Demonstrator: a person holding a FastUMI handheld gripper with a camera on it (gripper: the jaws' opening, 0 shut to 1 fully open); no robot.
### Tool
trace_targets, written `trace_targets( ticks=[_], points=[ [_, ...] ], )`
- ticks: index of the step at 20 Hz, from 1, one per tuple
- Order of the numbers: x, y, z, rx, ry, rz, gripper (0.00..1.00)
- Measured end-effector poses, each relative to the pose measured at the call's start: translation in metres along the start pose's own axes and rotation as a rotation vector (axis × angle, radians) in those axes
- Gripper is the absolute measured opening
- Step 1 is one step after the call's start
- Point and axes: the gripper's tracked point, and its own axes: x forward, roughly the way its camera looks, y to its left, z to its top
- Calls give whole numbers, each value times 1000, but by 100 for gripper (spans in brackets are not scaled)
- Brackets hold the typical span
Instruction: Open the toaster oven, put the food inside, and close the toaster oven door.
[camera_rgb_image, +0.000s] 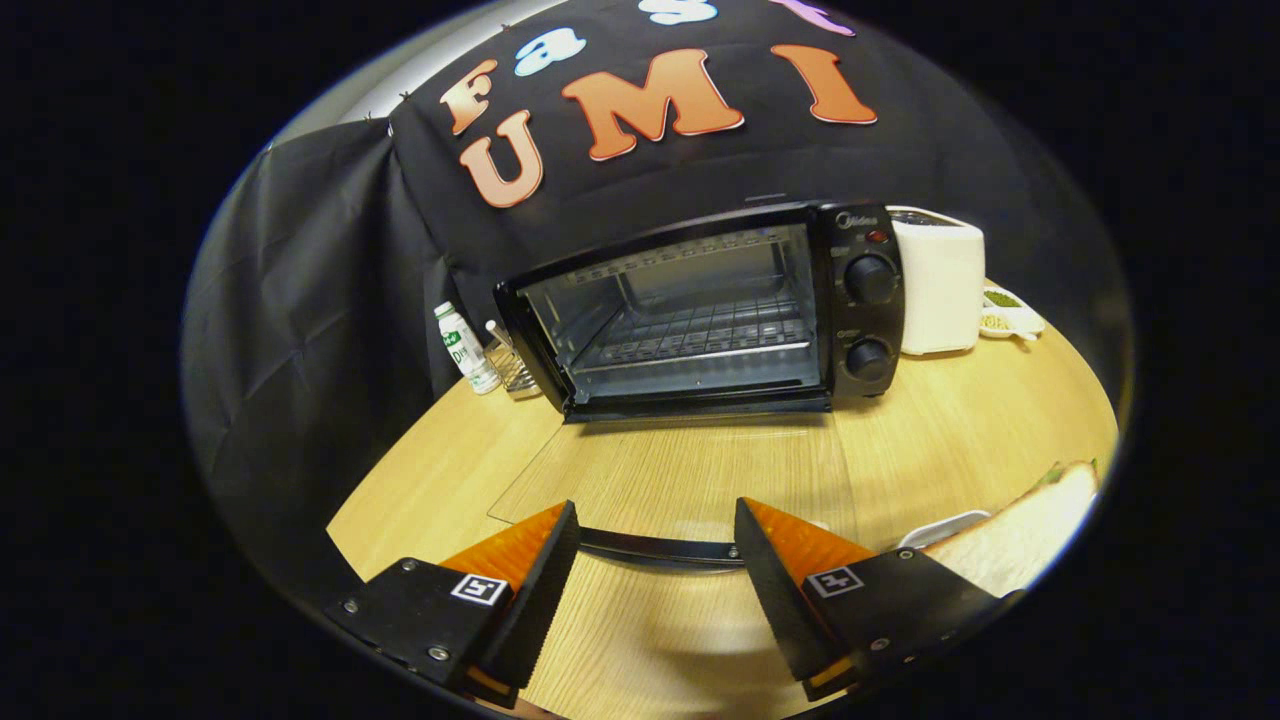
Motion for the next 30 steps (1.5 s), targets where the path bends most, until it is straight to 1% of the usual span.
trace_targets(
  ticks=[3, 6, 8, 10, 12, 14, 16, 19, 21, 25, 28, 30],
  points=[
    [-34, -16, 25, 12, -44, -2, 96],
    [-68, -48, 43, 4, -71, -46, 97],
    [-86, -70, 43, 12, -64, -88, 98],
    [-106, -88, 43, 8, -80, -114, 99],
    [-121, -113, 48, 15, -102, -160, 99],
    [-131, -136, 51, 47, -118, -200, 99],
    [-135, -157, 47, 91, -116, -221, 99],
    [-133, -177, 26, 151, -49, -202, 99],
    [-127, -184, 16, 200, -1, -166, 98],
    [-114, -181, -4, 291, 83, -53, 97],
    [-104, -181, -13, 365, 136, 17, 96],
    [-103, -182, -17, 413, 171, 64, 93]
  ],
)
